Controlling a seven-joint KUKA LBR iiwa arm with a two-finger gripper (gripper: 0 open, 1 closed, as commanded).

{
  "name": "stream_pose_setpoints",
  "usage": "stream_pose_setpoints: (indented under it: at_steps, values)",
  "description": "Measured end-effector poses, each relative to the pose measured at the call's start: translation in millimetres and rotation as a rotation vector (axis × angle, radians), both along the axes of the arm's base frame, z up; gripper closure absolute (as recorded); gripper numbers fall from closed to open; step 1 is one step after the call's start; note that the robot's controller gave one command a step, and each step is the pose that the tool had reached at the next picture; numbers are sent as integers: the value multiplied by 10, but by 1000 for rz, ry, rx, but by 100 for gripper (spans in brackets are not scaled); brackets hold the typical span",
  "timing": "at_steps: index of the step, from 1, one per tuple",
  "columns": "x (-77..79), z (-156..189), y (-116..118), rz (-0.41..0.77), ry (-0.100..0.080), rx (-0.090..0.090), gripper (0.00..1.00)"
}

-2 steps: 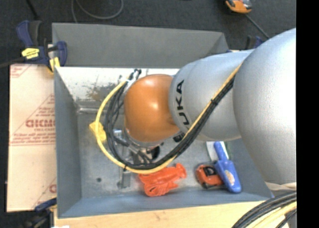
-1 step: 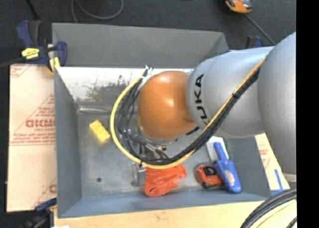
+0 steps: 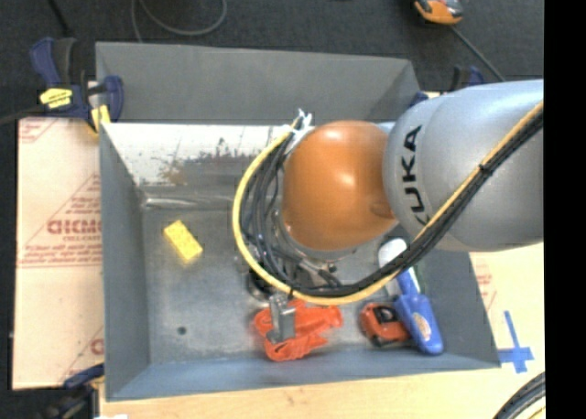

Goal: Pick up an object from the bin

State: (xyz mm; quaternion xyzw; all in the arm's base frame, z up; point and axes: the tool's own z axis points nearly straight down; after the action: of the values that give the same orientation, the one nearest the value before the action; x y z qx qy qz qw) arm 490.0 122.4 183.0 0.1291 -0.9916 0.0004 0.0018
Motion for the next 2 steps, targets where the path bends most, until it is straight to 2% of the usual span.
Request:
stream_pose_setpoints:
  at_steps: [1,2]
  values:
    - [-25,202,-102,40,-10,0,0]
    - [171,-325,-330,-41,-13,5,0]
